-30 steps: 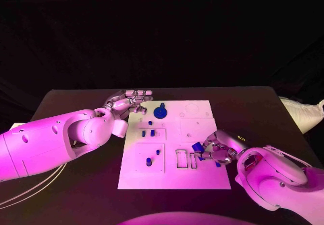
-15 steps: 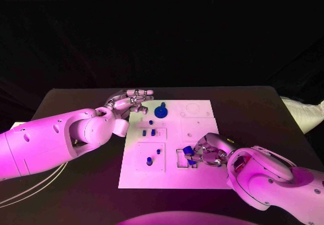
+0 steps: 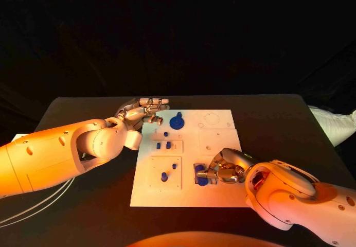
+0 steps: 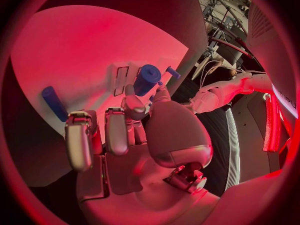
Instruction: Assemble the parts on the task board
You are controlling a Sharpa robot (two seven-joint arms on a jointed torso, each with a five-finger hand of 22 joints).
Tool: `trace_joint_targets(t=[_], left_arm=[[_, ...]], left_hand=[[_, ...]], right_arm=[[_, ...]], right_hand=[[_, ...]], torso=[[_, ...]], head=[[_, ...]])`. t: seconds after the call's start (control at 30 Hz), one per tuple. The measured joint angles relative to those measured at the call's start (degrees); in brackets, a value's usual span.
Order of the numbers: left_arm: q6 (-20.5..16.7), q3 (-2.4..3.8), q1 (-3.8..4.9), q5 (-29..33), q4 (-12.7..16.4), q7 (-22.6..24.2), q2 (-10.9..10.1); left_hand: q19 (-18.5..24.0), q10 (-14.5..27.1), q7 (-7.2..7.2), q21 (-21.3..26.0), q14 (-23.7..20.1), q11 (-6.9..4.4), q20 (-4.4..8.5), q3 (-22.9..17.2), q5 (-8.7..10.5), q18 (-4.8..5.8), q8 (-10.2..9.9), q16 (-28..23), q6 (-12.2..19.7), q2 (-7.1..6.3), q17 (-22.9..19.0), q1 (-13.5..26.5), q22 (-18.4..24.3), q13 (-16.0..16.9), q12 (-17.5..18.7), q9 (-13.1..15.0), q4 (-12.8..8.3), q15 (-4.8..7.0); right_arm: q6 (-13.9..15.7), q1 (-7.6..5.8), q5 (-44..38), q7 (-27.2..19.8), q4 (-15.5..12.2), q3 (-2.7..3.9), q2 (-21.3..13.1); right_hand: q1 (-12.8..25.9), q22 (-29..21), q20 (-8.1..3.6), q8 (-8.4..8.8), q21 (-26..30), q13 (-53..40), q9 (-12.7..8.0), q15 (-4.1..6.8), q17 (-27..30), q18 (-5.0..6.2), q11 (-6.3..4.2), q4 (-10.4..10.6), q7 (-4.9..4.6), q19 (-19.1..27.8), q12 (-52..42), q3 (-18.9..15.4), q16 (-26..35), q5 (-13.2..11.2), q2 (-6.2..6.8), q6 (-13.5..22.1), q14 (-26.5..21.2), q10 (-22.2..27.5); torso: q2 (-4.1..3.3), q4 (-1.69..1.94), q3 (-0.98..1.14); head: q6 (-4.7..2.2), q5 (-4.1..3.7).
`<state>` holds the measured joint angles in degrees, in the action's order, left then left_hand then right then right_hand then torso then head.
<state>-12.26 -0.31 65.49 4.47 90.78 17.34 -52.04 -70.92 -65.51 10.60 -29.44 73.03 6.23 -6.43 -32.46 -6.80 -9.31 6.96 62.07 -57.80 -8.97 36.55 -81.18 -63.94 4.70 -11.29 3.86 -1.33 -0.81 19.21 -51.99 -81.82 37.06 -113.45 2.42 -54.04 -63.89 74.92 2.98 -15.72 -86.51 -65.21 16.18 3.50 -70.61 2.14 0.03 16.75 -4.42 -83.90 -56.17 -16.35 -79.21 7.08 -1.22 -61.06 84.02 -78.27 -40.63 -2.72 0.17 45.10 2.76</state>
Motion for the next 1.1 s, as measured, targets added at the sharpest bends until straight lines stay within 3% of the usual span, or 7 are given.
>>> trace_joint_targets(t=[0.1,0.27,0.53,0.7,0.87,1.03,1.1], left_arm=[[0.0,0.00,0.00,0.0,0.0,0.0,0.0],[0.1,0.00,0.00,0.0,0.0,0.0,0.0],[0.1,-0.01,0.00,0.0,-0.1,0.0,0.0],[0.1,-0.01,-0.01,0.0,-0.1,0.0,0.0],[0.2,-0.01,-0.01,0.0,-0.1,0.0,0.0],[0.2,-0.01,-0.01,0.0,-0.1,0.0,0.0],[0.2,-0.01,-0.02,0.0,-0.1,0.0,0.0]], left_hand=[[0.0,0.0,0.00,0.0,0.0,0.00,0.00,0.0,0.00,-0.01,0.0,0.0,0.0,0.00,0.0,0.0,0.0,0.0,0.0,0.0,0.0,0.00],[0.0,0.0,0.00,0.0,0.0,0.00,0.00,0.2,0.00,0.00,0.0,0.0,0.0,0.00,0.0,0.0,0.0,0.0,0.0,0.0,-0.2,0.00],[0.0,0.0,0.00,0.0,0.0,0.00,0.00,0.2,0.00,0.00,0.0,0.0,0.0,0.00,0.0,0.0,0.0,0.0,0.0,0.0,-0.2,0.00],[0.0,0.0,0.00,0.0,0.0,0.00,0.00,0.2,0.00,0.00,0.0,0.0,0.0,0.00,0.0,0.0,0.0,0.0,0.0,0.0,-0.2,0.00],[0.0,0.0,0.00,0.0,0.0,0.00,0.00,0.2,0.00,0.00,0.0,0.0,0.0,0.00,0.0,0.0,0.0,0.0,0.0,0.0,-0.2,-0.01],[0.0,0.0,0.00,0.0,0.0,0.00,0.00,0.2,0.00,0.00,0.0,0.0,0.0,0.00,0.0,0.0,0.0,0.0,0.0,0.0,-0.2,-0.01],[0.0,0.0,0.00,0.0,0.0,0.00,0.00,0.2,0.00,0.00,0.0,0.0,0.0,0.00,0.0,0.0,0.0,0.0,0.0,0.0,-0.2,-0.01]], right_arm=[[-0.1,0.00,-0.4,0.2,0.2,0.00,0.0],[-0.1,0.00,-1.1,0.4,0.2,0.00,0.0],[-0.9,0.00,-2.4,0.5,0.4,0.01,0.5],[-1.7,0.01,-4.0,0.7,0.8,-0.01,1.1],[-1.7,-0.05,-5.6,0.7,0.7,0.10,1.3],[-1.2,0.07,-6.4,0.7,0.4,-0.05,-0.1],[-0.9,0.12,-6.2,0.6,-0.4,-0.06,-1.5]], right_hand=[[2.6,0.0,0.00,0.00,0.1,0.9,0.4,0.00,0.1,0.00,0.18,0.2,-0.19,0.0,1.7,0.3,0.0,-3.4,1.78,0.2,0.0,0.2],[3.2,0.0,0.00,0.00,0.1,1.0,0.9,0.00,0.1,0.00,0.18,0.0,-0.20,0.0,2.0,2.3,0.0,-3.5,2.57,0.2,0.0,0.2],[-8.8,0.0,0.00,-0.35,0.1,0.6,2.4,0.00,-0.2,0.00,0.17,-3.6,0.09,0.0,2.2,5.2,0.0,-0.4,1.87,0.3,0.0,0.2],[-13.6,0.0,-0.21,-1.08,0.1,-0.1,3.0,0.42,-0.5,0.00,-0.45,-6.1,0.77,-0.2,1.9,6.6,0.0,-0.8,1.30,-0.4,0.0,-0.5],[-15.3,0.0,-0.42,-1.34,0.1,-0.7,3.5,0.42,-0.7,0.00,-0.65,-7.6,0.82,0.0,1.3,7.6,0.0,-2.2,0.62,-0.4,0.0,-0.7],[-14.2,0.0,-0.42,-1.34,0.1,-0.8,3.7,0.42,-0.7,0.00,-0.64,-5.7,0.82,0.0,1.3,6.9,0.0,1.5,-0.84,-0.4,0.0,-0.6],[-12.9,0.0,-0.42,-1.34,0.1,-0.5,3.7,0.42,-0.6,0.00,-0.64,-4.9,0.60,0.0,1.3,6.2,0.0,2.8,-0.42,-0.2,0.0,-0.7]], torso=[[0.01,-0.01,0.00],[0.02,-0.01,-0.01],[0.02,0.00,0.01],[0.01,0.03,0.01],[0.01,0.05,0.01],[0.02,-0.01,0.03],[0.03,-0.04,0.03]], head=[[0.05,0.01],[0.11,0.01],[0.17,0.04],[0.26,0.03],[0.35,0.07],[0.34,0.09],[0.30,0.05]])
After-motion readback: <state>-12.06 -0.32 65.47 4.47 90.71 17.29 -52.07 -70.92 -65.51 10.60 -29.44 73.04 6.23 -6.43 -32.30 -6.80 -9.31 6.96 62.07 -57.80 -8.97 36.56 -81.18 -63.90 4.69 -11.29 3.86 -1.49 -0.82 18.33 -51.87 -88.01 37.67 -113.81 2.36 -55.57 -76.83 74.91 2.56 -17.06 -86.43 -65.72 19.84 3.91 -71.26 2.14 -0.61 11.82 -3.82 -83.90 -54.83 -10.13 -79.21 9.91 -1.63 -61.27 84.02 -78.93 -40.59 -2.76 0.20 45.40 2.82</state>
